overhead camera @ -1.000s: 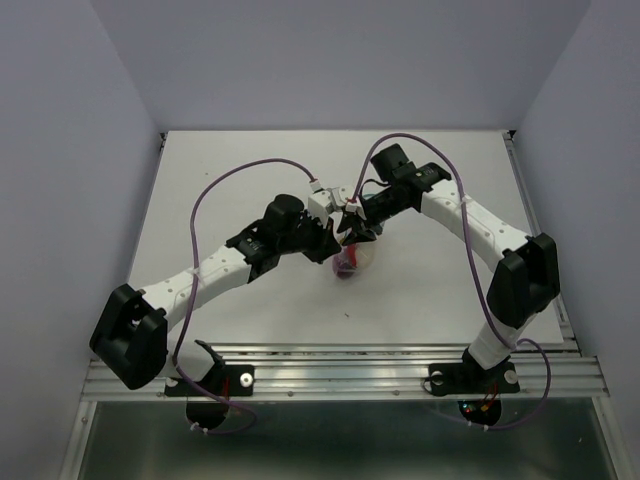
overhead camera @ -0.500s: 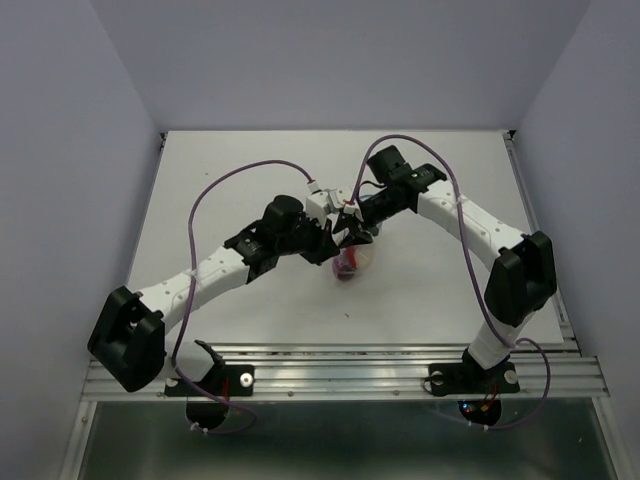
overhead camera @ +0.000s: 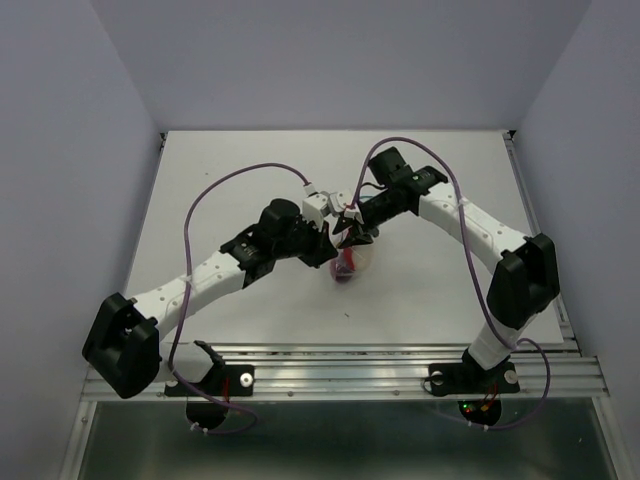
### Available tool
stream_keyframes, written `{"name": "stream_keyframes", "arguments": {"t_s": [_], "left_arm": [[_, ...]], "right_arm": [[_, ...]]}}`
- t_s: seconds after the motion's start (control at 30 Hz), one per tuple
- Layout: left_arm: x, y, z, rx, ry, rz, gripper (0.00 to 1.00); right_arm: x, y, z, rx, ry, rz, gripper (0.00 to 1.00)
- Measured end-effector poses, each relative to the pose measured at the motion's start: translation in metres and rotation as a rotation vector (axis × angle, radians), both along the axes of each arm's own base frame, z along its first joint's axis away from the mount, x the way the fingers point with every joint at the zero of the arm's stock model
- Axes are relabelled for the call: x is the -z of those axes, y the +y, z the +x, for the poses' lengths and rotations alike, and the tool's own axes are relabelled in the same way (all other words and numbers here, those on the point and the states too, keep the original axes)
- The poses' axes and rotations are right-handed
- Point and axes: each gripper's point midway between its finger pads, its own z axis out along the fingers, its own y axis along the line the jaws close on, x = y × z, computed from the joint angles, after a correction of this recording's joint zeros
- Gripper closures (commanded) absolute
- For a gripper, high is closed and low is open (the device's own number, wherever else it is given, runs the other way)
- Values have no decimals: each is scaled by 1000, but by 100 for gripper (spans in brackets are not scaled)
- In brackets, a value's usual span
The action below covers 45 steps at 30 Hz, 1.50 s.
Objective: Place the food in the zip-top bag and seal the zipper
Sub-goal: Zip up the zip-top bag
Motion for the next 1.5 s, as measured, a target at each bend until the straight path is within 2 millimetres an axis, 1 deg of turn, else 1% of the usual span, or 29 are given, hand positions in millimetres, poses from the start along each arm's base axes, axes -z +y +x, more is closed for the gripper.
{"name": "stream_keyframes", "arguments": {"t_s": [0.27,0.43,0.67,0.73,0.8,0.87,0.93,1.07,1.3,1.5], "left_arm": [[-5,-3,-2,18,-28,-15,100],[-10,-2,-7,39,-63,-26,100],[-12,-5,-10,67,-87,-27,100],[-20,-4,-7,60,-108,-47,100],[-36,-4,-2,45,-156,-83,100],[-48,-4,-2,45,-187,-109,100],[-52,-4,-1,45,-199,-119,100],[-51,-5,-2,49,-196,-119,100],[-45,-6,0,49,-184,-108,100],[-40,-7,2,45,-172,-102,100]], "right_arm": [[-7,-4,-2,9,-43,9,54],[-14,-2,-10,-5,-66,19,54],[-16,-4,-16,-21,-88,30,54],[-13,-6,-16,-24,-91,24,54],[-8,-10,-17,-30,-91,15,54],[-6,-11,-19,-43,-95,11,55],[-5,-12,-21,-55,-95,7,55],[-1,-13,-23,-65,-79,0,55],[0,-12,-21,-37,-50,-7,50],[-7,-9,-16,15,-39,6,49]]}}
